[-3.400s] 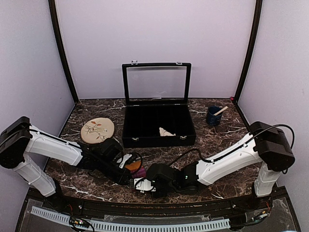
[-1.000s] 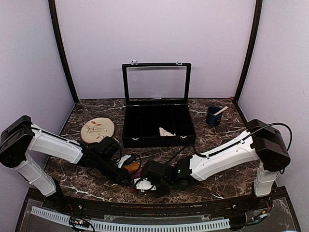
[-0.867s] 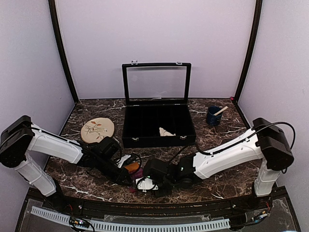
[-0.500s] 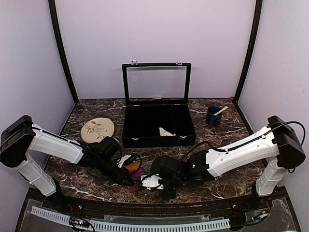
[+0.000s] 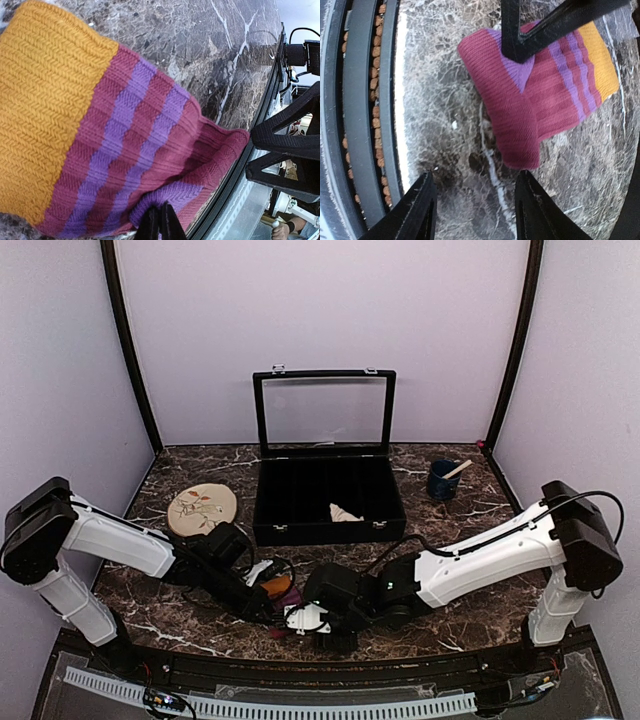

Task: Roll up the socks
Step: Roll the sock at the center of the board.

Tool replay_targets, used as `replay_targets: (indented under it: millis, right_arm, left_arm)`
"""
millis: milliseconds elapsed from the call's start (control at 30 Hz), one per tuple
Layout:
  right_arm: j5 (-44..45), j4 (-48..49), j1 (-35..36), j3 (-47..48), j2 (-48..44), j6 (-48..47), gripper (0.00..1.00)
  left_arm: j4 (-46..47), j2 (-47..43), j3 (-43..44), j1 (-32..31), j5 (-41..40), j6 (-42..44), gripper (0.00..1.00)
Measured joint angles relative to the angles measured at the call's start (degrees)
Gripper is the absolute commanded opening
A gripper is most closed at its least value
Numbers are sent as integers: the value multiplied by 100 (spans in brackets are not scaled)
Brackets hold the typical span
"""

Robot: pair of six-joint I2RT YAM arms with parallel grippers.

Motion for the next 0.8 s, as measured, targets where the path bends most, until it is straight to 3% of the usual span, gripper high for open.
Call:
replay_targets:
  millis: [533,600,800]
  right_arm:
    - [437,507,0,26,356,-555,40]
    - [435,529,0,26,409,-577,33]
    - [367,601,-28,31,516,-610,1]
  left_arm:
    - [79,201,70,4,350,118,4]
    - [76,212,79,4,369,138,4]
    - [72,216,85,4,417,162,4]
